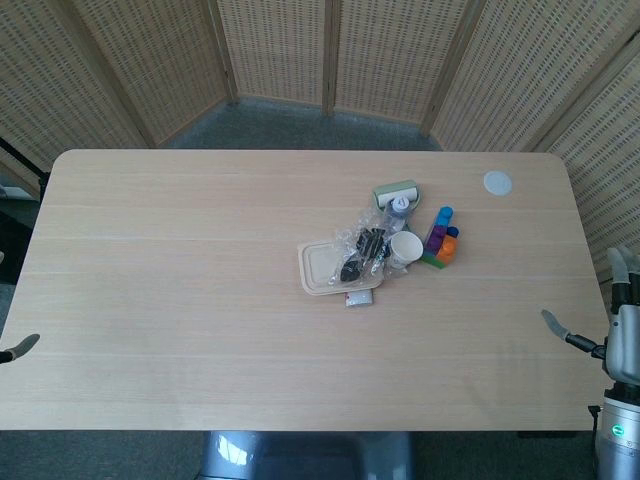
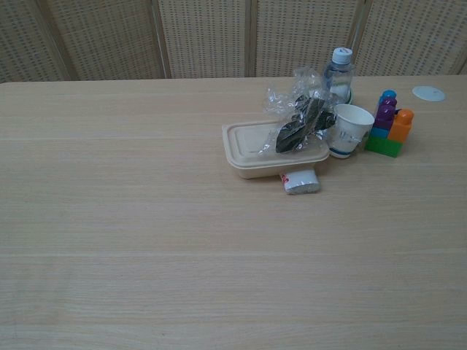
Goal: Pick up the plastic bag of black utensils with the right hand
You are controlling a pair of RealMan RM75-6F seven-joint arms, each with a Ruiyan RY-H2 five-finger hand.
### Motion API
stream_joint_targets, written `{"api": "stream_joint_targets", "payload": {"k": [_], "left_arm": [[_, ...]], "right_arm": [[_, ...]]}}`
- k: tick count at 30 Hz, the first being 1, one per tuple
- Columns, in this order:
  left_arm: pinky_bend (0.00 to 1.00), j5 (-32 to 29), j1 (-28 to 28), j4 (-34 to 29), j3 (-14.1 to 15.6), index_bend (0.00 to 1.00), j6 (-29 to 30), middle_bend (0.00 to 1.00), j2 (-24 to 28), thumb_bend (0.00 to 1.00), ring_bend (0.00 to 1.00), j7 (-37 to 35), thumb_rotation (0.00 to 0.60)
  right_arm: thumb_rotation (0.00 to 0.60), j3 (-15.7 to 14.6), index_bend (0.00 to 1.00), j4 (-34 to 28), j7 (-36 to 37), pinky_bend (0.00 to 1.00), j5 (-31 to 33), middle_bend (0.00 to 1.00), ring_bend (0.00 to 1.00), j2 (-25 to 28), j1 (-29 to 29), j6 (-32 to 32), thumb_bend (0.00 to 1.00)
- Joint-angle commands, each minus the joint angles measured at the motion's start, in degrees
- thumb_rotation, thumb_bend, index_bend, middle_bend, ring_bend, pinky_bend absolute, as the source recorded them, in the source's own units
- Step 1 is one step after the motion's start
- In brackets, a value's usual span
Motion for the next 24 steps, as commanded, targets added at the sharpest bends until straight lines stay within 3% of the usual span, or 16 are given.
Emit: {"api": "stream_joint_targets", "payload": {"k": [1, 12, 19, 24], "left_arm": [[0.00, -0.08, 0.09, -0.04, -0.05, 0.00, 0.22, 0.00, 0.13, 0.00, 0.00, -0.22, 0.600], [0.00, -0.30, 0.33, -0.33, 0.18, 0.00, 0.43, 0.00, 0.30, 0.00, 0.00, 0.07, 0.600], [0.00, -1.43, 0.21, -0.09, -0.34, 0.00, 0.52, 0.00, 0.21, 0.00, 0.00, -0.04, 0.600], [0.00, -1.63, 0.26, 0.01, -0.42, 0.00, 0.64, 0.00, 0.20, 0.00, 0.00, -0.19, 0.600]], "right_arm": [[0.357, -0.14, 0.00, 0.03, -0.13, 0.00, -0.18, 0.00, 0.00, -0.02, -0.01, 0.01, 0.00], [0.374, -2.49, 0.00, 1.20, 4.51, 0.00, -5.53, 0.00, 0.00, 0.25, 1.92, -3.41, 0.00], [0.502, -4.93, 0.00, 8.60, 16.46, 0.00, -12.91, 0.00, 0.00, 1.31, 9.77, -14.54, 0.00], [0.550, -6.05, 0.00, 13.63, 15.78, 0.00, -17.62, 0.00, 0.00, 0.15, 15.32, -19.51, 0.00]]}}
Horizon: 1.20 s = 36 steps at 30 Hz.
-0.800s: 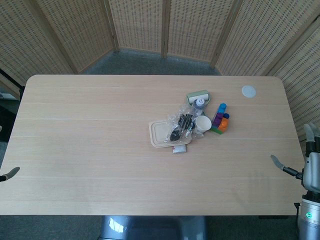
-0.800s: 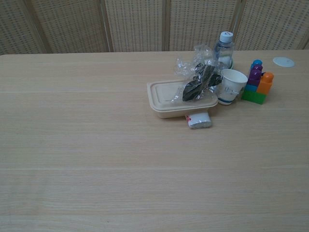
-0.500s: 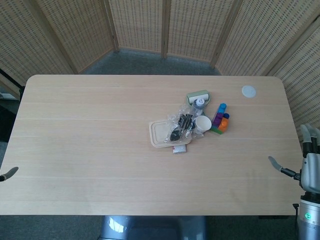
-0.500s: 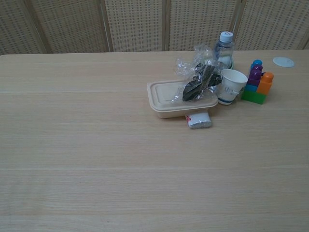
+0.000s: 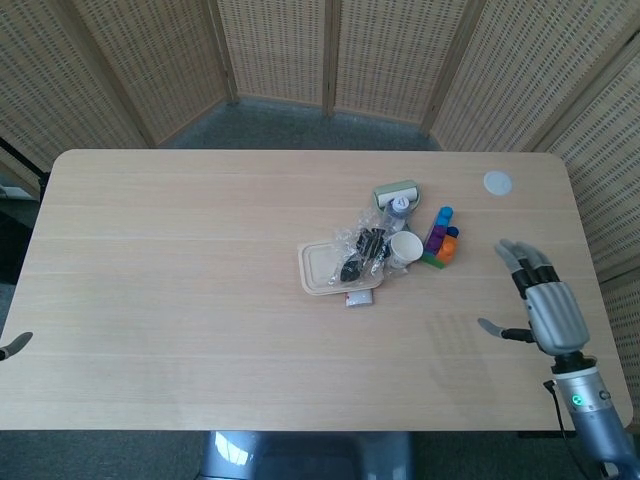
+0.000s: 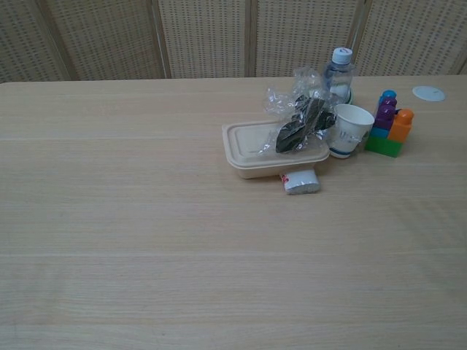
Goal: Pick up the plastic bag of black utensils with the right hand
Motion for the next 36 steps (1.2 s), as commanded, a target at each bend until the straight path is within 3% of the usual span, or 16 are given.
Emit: {"api": "stream_joint_targets", "payload": {"k": [1, 9, 22, 36], "left_arm": [[0.00, -0.13, -0.01, 0.13, -0.06, 0.00, 0.02, 0.00, -0.05, 0.00, 0.00, 0.00, 0.600], [0.00, -0.52, -0.19, 0.56, -0.22, 0.00, -0.26, 0.00, -0.28, 0.00, 0.00, -0.36, 0.600], [0.00, -0.96, -0.56, 1.09, -0.15, 0.00, -1.08, 0.00, -0.76, 0.00, 0.00, 0.18, 0.600], [0.00, -2.63, -0.84, 1.97, -0.39, 0.00, -2.08, 0.00, -1.07, 0.00, 0.00, 0.05, 0.600]], "right_arm": [[0.558, -1.34, 0.00, 3.40, -0.95, 0.00, -3.69, 0.00, 0.00, -0.88, 4.39, -4.13, 0.00], [0.600, -2.10, 0.00, 4.24, -5.23, 0.00, -6.99, 0.00, 0.00, -3.94, 10.34, -8.17, 0.00], [0.600, -0.18, 0.00, 8.33, -10.71, 0.00, -6.10, 0.00, 0.00, -11.63, 19.96, -14.97, 0.00], [0.600, -0.44, 0.00, 20.61, -15.20, 0.00, -3.76, 0.00, 0.00, -22.31, 29.51, -23.28, 0.00]]}}
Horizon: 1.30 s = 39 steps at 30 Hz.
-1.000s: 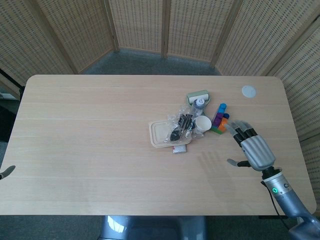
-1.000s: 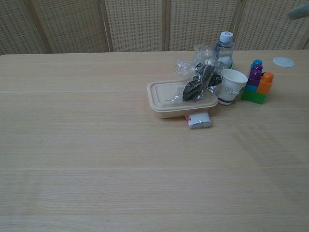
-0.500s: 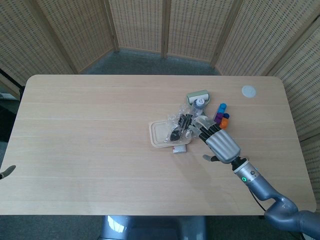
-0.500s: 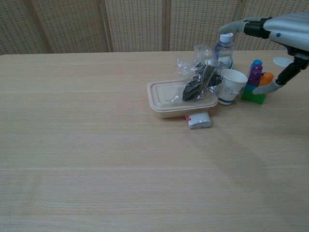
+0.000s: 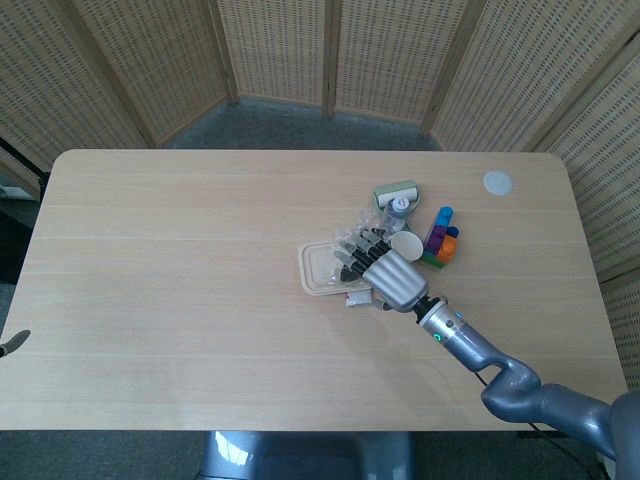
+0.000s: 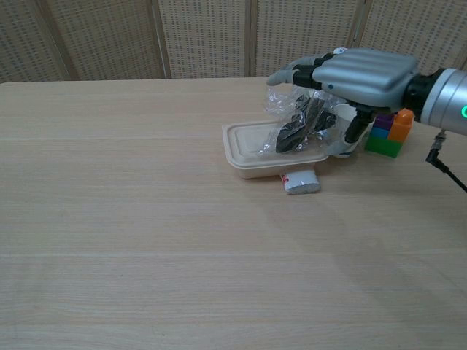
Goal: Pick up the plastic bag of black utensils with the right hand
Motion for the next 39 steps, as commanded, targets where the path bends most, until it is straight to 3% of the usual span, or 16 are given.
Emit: {"api": "stream_joint_targets", "payload": {"k": [1, 12, 21, 24, 26, 28, 31, 34, 39], "left_arm": [[0.00, -0.08, -0.09, 0.11, -0.02, 0.00, -0.20, 0.00, -0.01, 0.00, 0.00, -0.18, 0.600], [0.00, -0.19, -0.04, 0.16, -0.04, 0.00, -0.27, 0.00, 0.10, 0.00, 0.00, -0.65, 0.600], [0.00, -0.47, 0.00, 0.31, -0.05, 0.00, -0.47, 0.00, 0.16, 0.00, 0.00, -1.08, 0.600], [0.00, -0.43, 0.02, 0.30, -0.02, 0.00, -0.47, 0.00, 0.17, 0.00, 0.00, -1.09, 0.600], [0.00, -0.46, 0.02, 0.30, -0.03, 0.00, -0.50, 0.00, 0.18, 0.00, 0.00, -1.18, 0.600], [0.00, -0.47, 0.03, 0.30, -0.02, 0.00, -0.52, 0.00, 0.21, 0.00, 0.00, -1.26, 0.600], [0.00, -0.35, 0.01, 0.27, 0.03, 0.00, -0.61, 0.00, 0.24, 0.00, 0.00, -1.34, 0.600], [0.00, -0.11, -0.02, 0.20, 0.12, 0.00, -0.65, 0.00, 0.21, 0.00, 0.00, -1.31, 0.600], [0.00, 0.06, 0.16, 0.02, 0.18, 0.00, -0.32, 0.00, 0.29, 0.00, 0.00, -1.23, 0.600]], "right_arm": [[0.600, 0.10, 0.00, 2.22, -1.21, 0.00, 0.95, 0.00, 0.00, -2.00, 2.00, -1.84, 0.00], [0.600, 0.38, 0.00, 10.23, -3.67, 0.00, 3.66, 0.00, 0.00, -8.19, 5.84, -3.29, 0.00], [0.600, -2.15, 0.00, 17.99, -2.78, 0.00, 3.72, 0.00, 0.00, -11.95, 7.37, -4.15, 0.00], [0.600, -2.76, 0.09, 20.07, -1.12, 0.00, 3.90, 0.00, 0.00, -12.86, 7.62, -4.20, 0.00], [0.600, -3.07, 0.20, 21.23, 0.25, 0.00, 3.87, 0.01, 0.00, -13.41, 7.55, -3.34, 0.00], [0.600, -3.60, 0.37, 22.32, 1.43, 0.04, 3.36, 0.15, 0.04, -13.79, 7.42, -2.10, 0.00], [0.600, -4.87, 0.59, 24.23, 3.01, 0.22, 2.02, 0.40, 0.24, -14.33, 7.08, 0.36, 0.00], [0.600, -5.98, 0.66, 25.54, 4.40, 0.33, 1.27, 0.50, 0.35, -14.75, 6.51, 2.09, 0.00], [0.600, -6.96, 0.68, 26.16, 5.01, 0.41, 0.73, 0.54, 0.43, -14.25, 5.43, 4.89, 0.01]]}}
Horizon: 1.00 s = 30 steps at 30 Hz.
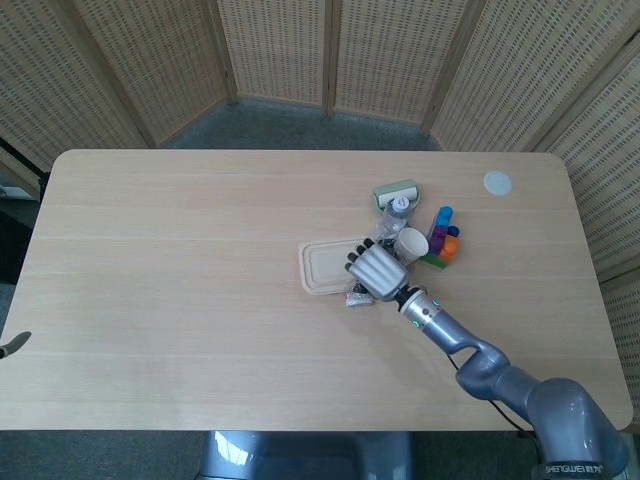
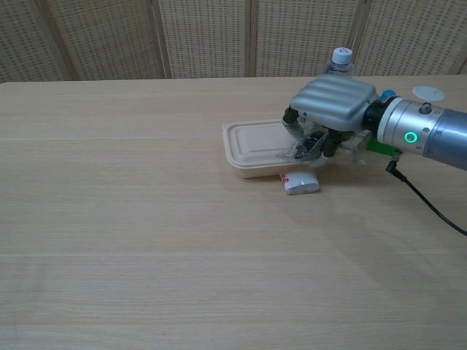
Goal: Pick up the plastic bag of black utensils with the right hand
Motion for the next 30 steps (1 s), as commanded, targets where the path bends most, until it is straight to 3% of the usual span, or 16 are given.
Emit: {"api": "stream_joint_targets", "payload": {"k": [1, 7, 13, 20, 30], "left_arm": [[0.00, -0.06, 0.09, -0.04, -0.02, 0.00, 0.17, 0.00, 0.04, 0.00, 0.00, 0.10, 0.600], [0.00, -0.21, 0.03, -0.10, -0.02, 0.00, -0.08, 0.00, 0.05, 0.00, 0.00, -0.08, 0.600], [0.00, 0.34, -0.16, -0.33, 0.15, 0.00, -0.43, 0.00, 0.04, 0.00, 0.00, -0.46, 0.600], [0.00, 0.97, -0.22, -0.57, 0.25, 0.00, -0.40, 0.00, 0.14, 0.00, 0.00, -0.86, 0.600], [0.00, 1.20, -0.39, -0.56, 0.37, 0.00, -0.61, 0.00, 0.06, 0.00, 0.00, -0.94, 0.600]], "right_arm": [[0.600, -0.38, 0.69, -0.54, 0.26, 0.41, -0.40, 0.54, 0.43, 0.82, -0.83, 2.05, 0.02], [0.600, -1.30, 0.70, -8.05, -2.48, 0.41, -2.34, 0.55, 0.43, 7.14, -2.71, 8.19, 0.04], [0.600, 0.05, 0.70, -22.12, -7.06, 0.42, -2.72, 0.55, 0.43, 17.26, -4.27, 12.77, 0.04], [0.600, 4.75, 0.70, -39.66, -11.29, 0.42, -0.48, 0.55, 0.43, 28.09, -3.87, 13.07, 0.04], [0.600, 13.33, 0.70, -49.40, -17.13, 0.41, 6.91, 0.55, 0.43, 31.67, 1.28, 6.49, 0.04]]}}
